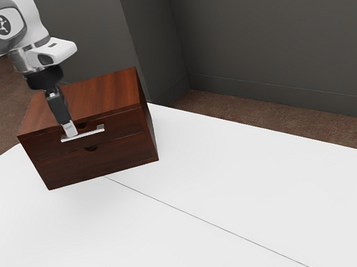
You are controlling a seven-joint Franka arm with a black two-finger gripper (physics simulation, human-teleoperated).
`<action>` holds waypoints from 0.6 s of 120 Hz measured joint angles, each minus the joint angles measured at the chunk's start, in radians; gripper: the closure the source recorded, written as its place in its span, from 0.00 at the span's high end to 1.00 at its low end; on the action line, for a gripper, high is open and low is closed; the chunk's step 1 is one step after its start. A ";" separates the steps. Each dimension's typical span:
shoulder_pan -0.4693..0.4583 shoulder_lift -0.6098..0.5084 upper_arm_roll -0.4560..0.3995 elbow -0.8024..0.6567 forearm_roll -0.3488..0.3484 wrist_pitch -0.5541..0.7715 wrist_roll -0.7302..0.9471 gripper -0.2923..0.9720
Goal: Pull the drawer handle with one arm to open the drawer
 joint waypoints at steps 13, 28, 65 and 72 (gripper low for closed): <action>-0.006 -0.001 0.000 0.000 -0.007 0.000 0.009 0.77; -0.010 -0.081 -0.009 0.064 -0.022 -0.002 0.016 0.77; 0.040 -0.054 -0.015 0.086 -0.055 -0.010 0.033 0.77; 0.028 -0.063 -0.011 0.086 -0.055 -0.015 0.039 0.77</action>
